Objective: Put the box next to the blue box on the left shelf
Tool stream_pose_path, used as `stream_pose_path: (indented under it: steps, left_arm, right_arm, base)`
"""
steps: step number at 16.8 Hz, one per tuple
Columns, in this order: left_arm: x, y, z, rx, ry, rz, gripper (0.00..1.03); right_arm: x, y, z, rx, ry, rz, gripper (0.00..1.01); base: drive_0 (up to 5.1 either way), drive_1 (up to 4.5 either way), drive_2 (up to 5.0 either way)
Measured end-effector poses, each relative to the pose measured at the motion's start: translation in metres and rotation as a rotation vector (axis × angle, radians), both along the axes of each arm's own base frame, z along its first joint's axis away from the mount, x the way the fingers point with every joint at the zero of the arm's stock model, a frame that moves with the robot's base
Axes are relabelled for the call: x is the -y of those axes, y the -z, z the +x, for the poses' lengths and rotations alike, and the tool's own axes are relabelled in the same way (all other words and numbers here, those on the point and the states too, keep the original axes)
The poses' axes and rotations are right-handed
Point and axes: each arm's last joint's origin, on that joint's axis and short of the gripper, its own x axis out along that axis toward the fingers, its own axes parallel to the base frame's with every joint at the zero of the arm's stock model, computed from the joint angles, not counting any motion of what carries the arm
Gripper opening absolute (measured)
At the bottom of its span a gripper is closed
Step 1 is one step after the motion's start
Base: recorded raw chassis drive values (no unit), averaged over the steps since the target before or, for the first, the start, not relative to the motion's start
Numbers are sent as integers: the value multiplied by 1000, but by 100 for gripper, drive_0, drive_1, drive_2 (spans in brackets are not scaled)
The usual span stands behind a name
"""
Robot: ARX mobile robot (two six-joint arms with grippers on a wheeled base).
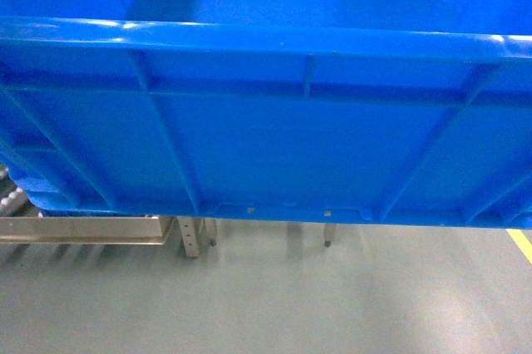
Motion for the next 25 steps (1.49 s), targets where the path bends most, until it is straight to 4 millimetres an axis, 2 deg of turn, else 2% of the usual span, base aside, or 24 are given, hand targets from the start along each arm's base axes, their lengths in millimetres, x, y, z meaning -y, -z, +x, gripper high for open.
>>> stream_pose_path:
  steps: [25]
  left_arm:
    - [0, 0, 0, 2, 1, 0, 9]
  right_arm:
    - [0, 0, 0, 0, -1, -1, 8]
  base:
    - [-501, 244, 244]
